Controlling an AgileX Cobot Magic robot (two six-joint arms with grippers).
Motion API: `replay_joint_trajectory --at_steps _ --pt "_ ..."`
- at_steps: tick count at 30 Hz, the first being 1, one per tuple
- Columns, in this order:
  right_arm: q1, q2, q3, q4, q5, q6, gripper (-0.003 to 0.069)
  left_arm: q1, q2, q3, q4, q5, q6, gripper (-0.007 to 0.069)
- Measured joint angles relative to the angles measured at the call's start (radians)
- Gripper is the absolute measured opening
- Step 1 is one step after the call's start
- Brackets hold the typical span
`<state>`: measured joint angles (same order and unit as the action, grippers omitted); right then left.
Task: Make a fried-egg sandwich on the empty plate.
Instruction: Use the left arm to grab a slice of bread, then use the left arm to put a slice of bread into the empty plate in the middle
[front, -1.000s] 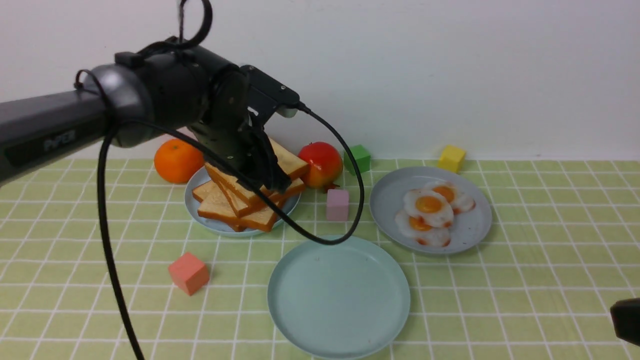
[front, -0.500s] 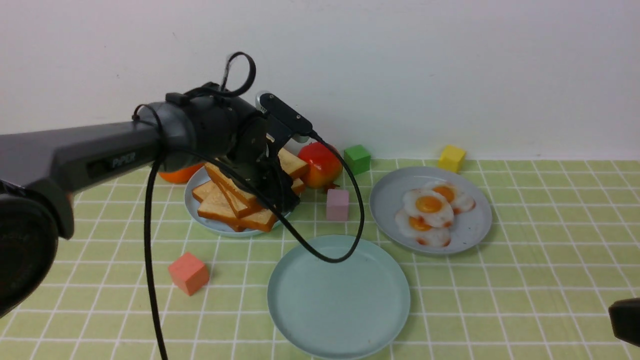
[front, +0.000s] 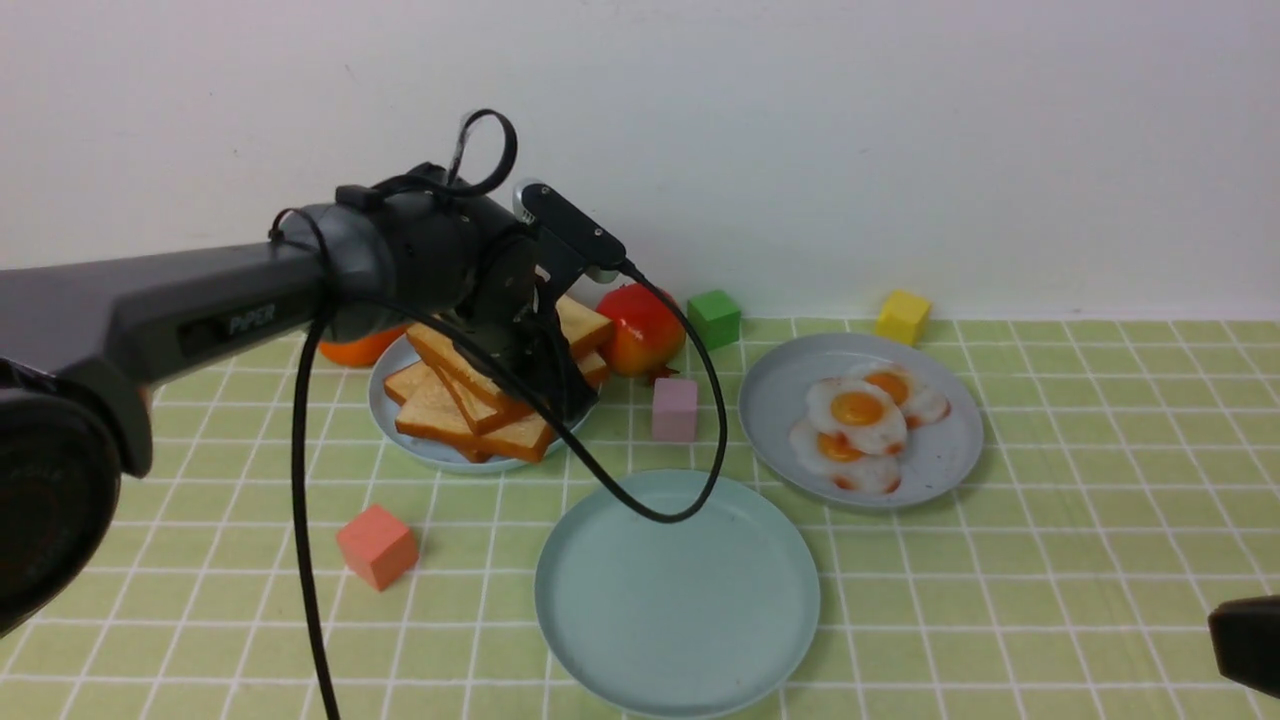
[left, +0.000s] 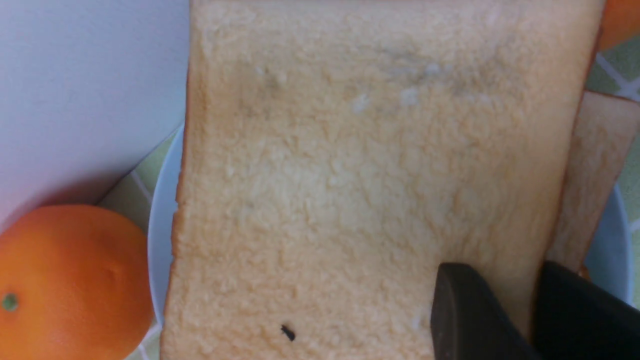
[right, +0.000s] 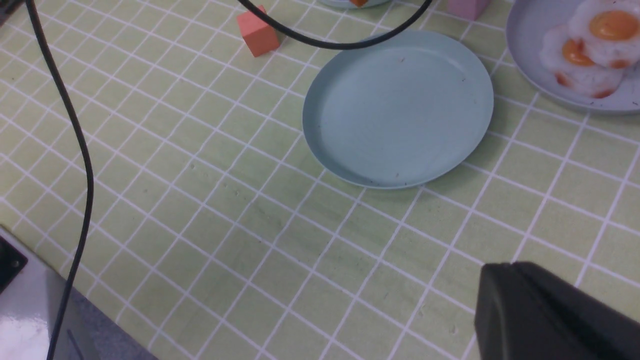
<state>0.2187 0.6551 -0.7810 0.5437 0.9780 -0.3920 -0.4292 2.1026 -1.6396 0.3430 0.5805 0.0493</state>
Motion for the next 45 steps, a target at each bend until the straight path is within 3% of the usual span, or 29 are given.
replay_joint_trajectory --at_steps 7,13,17,26,37,41,45 --pt "0.0 0.0 0.0 0.0 0.04 0.0 0.0022 -0.03 -0.136 -0.015 0.001 0.084 -0.004 0.0113" --pt "0.0 -0.006 0.0 -0.021 0.058 0.0 0.0022 -0.147 -0.29 0.03 -0.095 0.209 -0.007 0.0111" --pt "0.0 -0.038 0.0 -0.046 0.059 0.0 0.0025 -0.304 -0.353 0.184 -0.148 0.242 -0.028 0.0108" --pt "0.0 -0.087 0.0 -0.072 0.059 0.0 0.0029 -0.427 -0.329 0.337 -0.142 0.178 -0.049 0.0097" --pt "0.0 -0.088 0.0 -0.068 0.059 0.0 0.0032 -0.44 -0.236 0.345 -0.038 0.1 -0.049 0.0099" --pt "0.0 -0.089 0.0 -0.068 0.064 0.001 0.0032 -0.44 -0.229 0.345 -0.037 0.096 -0.049 0.0176" --pt "0.0 -0.089 0.0 -0.069 0.064 0.01 0.0041 -0.44 -0.229 0.345 -0.037 0.103 -0.065 0.0324"
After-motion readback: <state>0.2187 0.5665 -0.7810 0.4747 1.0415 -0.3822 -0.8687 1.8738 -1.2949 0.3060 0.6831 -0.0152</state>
